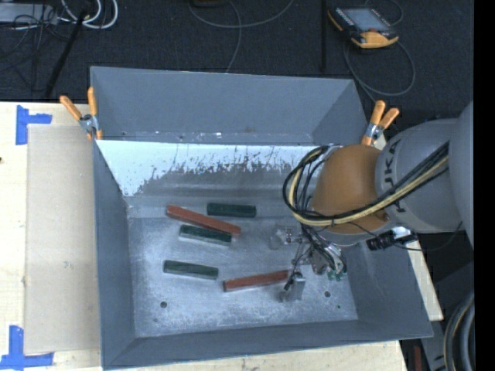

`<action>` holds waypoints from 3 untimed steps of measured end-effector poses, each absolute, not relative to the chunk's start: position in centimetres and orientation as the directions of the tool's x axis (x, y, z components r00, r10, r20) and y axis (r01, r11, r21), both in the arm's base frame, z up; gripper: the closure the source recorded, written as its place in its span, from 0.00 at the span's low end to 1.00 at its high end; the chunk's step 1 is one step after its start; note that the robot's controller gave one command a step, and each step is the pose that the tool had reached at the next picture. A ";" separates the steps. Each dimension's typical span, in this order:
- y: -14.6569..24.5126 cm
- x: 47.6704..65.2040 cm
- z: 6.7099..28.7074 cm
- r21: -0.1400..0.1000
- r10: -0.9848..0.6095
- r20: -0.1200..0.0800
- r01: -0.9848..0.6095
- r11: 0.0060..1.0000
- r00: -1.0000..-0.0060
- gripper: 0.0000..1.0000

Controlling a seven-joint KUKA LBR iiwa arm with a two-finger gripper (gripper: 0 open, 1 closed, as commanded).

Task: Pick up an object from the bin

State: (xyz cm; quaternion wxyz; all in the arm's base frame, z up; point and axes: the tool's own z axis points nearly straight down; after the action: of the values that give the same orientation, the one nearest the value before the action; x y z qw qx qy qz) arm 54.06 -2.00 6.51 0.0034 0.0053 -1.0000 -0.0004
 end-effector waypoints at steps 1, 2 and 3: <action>-2.0 54.2 6.9 0.000 -0.012 0.002 -0.012 1.000 -1.000 1.00; 4.7 57.5 7.4 0.003 -0.055 -0.004 -0.055 0.998 -0.998 1.00; 4.6 56.6 28.0 0.000 -0.100 -0.010 -0.100 0.995 -0.995 1.00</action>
Offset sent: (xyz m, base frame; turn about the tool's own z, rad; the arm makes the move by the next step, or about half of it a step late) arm 0.0000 0.0000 0.0000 0.0000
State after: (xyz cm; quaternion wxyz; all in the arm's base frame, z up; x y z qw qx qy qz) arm 56.56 4.61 28.03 -0.0050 0.0502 -0.9987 -0.0001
